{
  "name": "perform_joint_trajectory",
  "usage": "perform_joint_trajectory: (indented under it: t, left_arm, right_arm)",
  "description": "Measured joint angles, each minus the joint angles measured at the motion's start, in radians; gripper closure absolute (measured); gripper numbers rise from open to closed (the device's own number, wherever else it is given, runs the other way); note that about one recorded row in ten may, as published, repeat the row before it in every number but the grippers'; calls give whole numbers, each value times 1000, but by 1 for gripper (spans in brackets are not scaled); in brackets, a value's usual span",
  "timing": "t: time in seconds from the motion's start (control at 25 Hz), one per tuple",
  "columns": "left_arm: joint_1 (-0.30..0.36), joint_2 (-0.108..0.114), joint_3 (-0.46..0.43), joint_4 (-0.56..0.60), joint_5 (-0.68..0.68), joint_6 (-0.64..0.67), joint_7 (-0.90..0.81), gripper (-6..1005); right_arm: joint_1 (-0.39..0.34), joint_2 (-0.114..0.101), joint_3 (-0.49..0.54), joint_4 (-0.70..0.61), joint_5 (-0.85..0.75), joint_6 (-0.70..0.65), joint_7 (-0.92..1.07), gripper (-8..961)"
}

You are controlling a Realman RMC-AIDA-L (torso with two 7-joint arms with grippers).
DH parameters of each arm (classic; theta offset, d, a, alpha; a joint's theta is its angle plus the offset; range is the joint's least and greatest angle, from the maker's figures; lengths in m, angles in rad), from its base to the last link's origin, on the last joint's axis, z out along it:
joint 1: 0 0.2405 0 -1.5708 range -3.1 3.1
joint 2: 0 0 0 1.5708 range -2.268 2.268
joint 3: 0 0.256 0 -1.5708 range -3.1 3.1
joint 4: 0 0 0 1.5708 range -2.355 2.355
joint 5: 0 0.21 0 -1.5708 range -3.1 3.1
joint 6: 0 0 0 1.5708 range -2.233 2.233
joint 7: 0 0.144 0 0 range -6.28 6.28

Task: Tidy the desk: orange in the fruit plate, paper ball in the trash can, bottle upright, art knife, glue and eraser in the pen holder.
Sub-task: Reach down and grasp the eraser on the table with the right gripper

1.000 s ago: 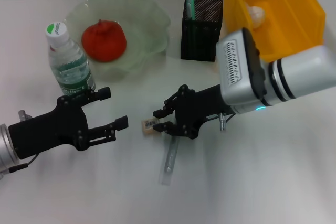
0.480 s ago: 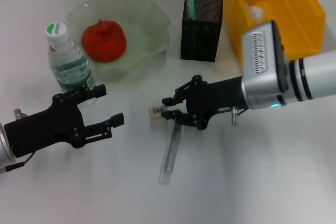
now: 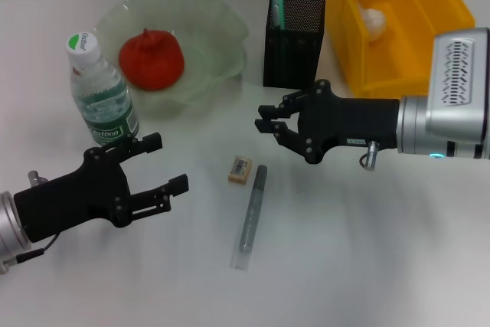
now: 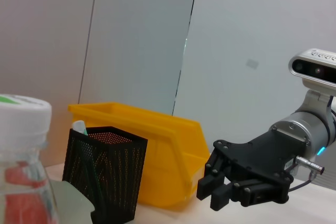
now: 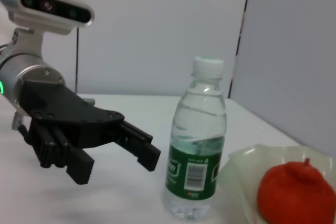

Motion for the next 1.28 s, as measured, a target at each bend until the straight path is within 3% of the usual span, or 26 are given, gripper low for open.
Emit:
perform_joint_trajectory:
  t: [0.32, 0.6, 1.0, 1.28]
  left_arm:
    - [1, 0, 0, 1, 0, 1, -1, 155]
    - [-2, -3, -3, 2, 0, 1, 24, 155]
    - [0, -2, -3, 2, 1, 3, 32, 155]
    - [2, -2, -3, 2, -1, 4, 32, 155]
  right_arm:
    - [15, -2, -32, 6, -9, 14, 52, 810]
    - [79, 2, -214, 12, -24, 89, 205, 805]
    - [101, 7, -274, 22, -18, 154, 207, 410]
    - [140, 7, -283, 71, -16, 206, 218, 344]
